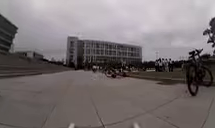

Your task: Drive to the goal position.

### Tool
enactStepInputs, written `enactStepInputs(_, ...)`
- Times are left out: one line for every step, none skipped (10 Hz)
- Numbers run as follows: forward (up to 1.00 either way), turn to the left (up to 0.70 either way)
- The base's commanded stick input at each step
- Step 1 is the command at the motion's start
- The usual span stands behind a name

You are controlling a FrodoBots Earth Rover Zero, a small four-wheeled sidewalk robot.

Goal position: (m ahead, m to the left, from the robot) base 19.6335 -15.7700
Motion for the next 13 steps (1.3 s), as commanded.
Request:
enactStepInputs(0.45,0.00)
enactStepInputs(0.45,0.00)
enactStepInputs(0.45,0.00)
enactStepInputs(0.45,0.00)
enactStepInputs(0.45,0.00)
enactStepInputs(0.45,0.00)
enactStepInputs(0.45,0.00)
enactStepInputs(0.45,0.00)
enactStepInputs(0.45,0.00)
enactStepInputs(0.45,0.00)
enactStepInputs(0.45,0.00)
enactStepInputs(0.45,0.00)
enactStepInputs(0.45,0.00)
